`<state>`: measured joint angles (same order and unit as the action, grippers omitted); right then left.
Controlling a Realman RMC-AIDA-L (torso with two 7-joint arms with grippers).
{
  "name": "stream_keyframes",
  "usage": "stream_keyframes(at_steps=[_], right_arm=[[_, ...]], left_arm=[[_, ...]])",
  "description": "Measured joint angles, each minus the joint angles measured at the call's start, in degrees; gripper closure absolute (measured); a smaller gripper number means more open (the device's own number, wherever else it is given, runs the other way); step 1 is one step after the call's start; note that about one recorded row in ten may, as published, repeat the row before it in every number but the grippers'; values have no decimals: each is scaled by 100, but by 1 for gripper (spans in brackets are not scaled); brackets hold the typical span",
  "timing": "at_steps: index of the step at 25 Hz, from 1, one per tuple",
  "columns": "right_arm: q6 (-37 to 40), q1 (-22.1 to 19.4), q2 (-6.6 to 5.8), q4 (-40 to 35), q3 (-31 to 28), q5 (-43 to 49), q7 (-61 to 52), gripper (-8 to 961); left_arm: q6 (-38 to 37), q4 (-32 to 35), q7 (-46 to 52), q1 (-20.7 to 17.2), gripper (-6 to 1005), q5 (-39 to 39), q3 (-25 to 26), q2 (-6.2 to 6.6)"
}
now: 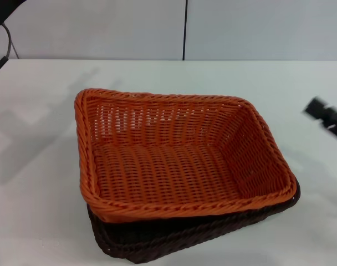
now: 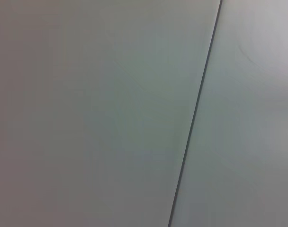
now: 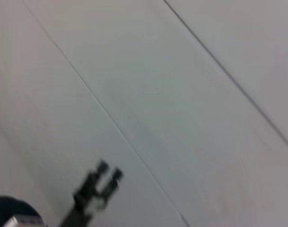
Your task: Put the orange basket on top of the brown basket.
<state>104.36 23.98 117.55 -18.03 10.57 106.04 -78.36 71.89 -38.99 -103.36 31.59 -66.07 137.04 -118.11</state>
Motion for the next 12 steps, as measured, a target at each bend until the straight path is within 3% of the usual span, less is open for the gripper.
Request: stream_keyframes(at_steps=[8, 12], right_arm=[[879, -190, -299, -393, 54, -673, -342, 402], [1601, 69, -456, -578, 723, -279, -354, 402]], left_arm=[[16, 30, -43, -22, 139, 18, 69, -6], [44, 88, -67, -9, 139, 40, 153, -10]])
